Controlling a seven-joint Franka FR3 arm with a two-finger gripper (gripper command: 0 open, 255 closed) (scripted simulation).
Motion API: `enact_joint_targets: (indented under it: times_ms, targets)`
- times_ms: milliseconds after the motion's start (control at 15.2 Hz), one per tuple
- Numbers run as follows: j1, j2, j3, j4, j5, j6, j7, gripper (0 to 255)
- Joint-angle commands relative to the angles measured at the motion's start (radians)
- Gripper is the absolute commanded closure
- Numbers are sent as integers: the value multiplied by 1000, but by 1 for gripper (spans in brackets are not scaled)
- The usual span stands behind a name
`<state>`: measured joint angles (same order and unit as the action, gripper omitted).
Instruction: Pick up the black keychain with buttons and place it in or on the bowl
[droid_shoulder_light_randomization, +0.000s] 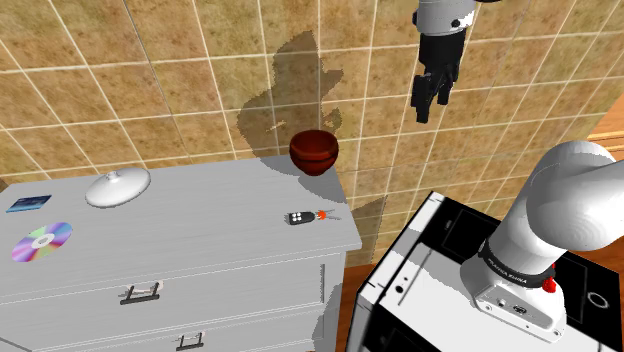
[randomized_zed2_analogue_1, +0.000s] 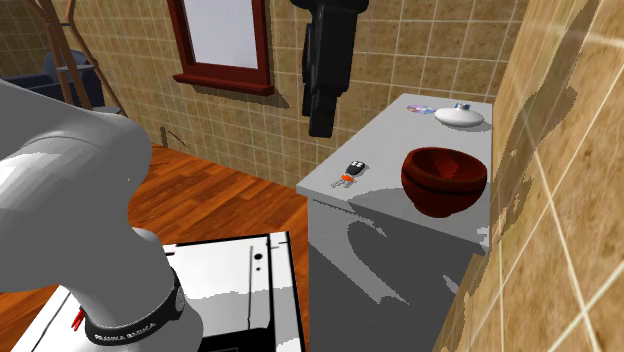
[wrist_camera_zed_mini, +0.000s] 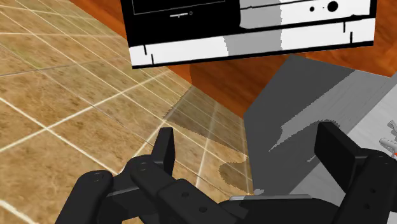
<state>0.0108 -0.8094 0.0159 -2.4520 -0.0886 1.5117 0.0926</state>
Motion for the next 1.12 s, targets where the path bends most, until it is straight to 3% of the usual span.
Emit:
enact_joint_targets:
  times_ms: [0,1056]
  targets:
    - [0,0,0,0,0,0,0,0]
    - [209,310,117,-116,113,557,-118,0]
